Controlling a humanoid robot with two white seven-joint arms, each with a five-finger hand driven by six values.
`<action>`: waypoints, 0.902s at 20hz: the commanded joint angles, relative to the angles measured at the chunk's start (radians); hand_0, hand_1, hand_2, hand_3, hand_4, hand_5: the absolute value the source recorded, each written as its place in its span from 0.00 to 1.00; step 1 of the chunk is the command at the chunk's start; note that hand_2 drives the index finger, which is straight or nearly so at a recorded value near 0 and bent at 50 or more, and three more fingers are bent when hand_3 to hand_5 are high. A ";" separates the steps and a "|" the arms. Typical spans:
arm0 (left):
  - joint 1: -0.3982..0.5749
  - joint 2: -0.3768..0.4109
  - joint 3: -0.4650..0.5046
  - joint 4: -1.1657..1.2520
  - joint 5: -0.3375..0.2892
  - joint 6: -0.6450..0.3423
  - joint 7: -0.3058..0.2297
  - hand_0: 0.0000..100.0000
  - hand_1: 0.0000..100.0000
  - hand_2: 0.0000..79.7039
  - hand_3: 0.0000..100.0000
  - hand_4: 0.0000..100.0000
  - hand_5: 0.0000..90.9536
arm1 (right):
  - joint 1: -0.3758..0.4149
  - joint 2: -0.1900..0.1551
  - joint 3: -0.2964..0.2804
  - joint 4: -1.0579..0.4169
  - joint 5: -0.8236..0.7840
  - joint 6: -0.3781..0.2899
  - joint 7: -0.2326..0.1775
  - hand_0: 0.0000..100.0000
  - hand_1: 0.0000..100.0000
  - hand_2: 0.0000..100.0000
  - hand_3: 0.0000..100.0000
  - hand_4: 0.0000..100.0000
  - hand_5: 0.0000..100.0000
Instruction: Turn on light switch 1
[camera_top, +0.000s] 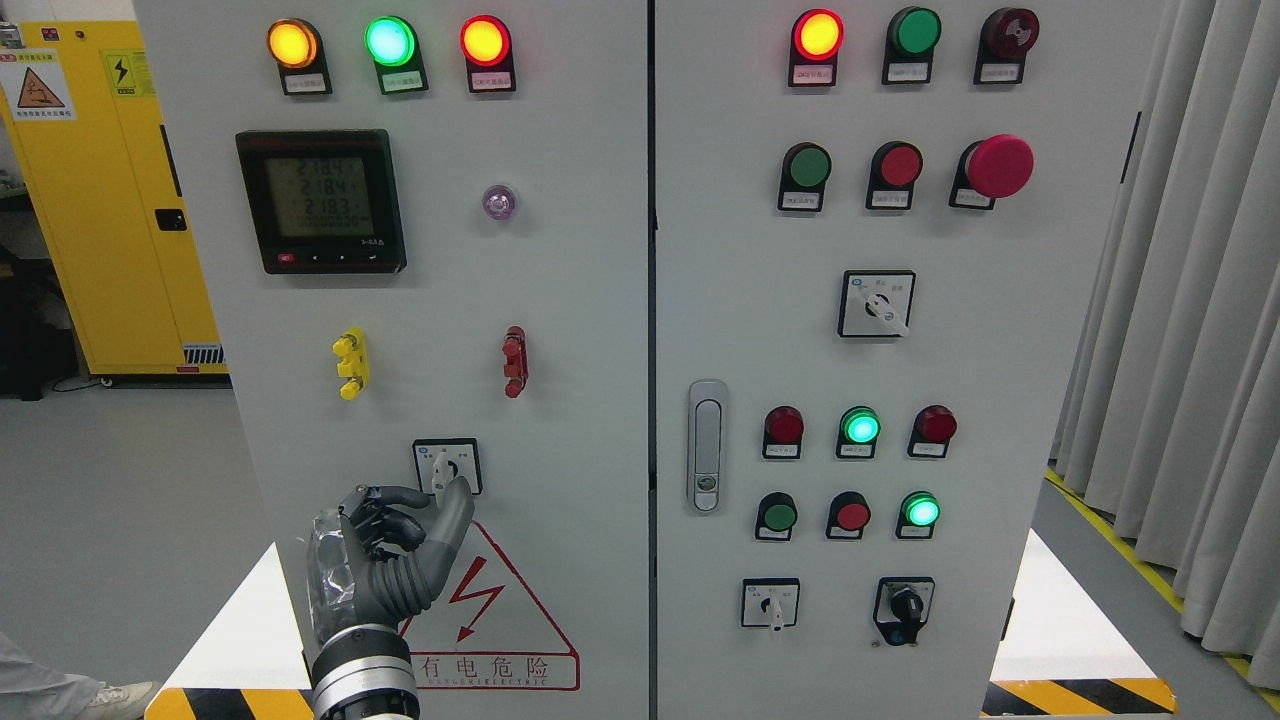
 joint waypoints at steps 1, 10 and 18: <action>-0.004 -0.001 -0.002 0.005 -0.001 0.001 0.000 0.16 0.72 0.76 0.90 0.84 0.88 | 0.000 0.000 0.000 0.000 -0.029 0.001 0.001 0.00 0.50 0.04 0.00 0.00 0.00; -0.010 -0.001 -0.002 0.004 -0.002 0.013 -0.002 0.22 0.73 0.78 0.91 0.85 0.88 | 0.002 0.000 0.000 0.000 -0.029 0.001 -0.001 0.00 0.50 0.04 0.00 0.00 0.00; -0.016 -0.001 -0.003 0.005 -0.002 0.015 -0.003 0.23 0.73 0.78 0.92 0.85 0.89 | 0.000 0.000 0.000 0.000 -0.029 0.001 -0.001 0.00 0.50 0.04 0.00 0.00 0.00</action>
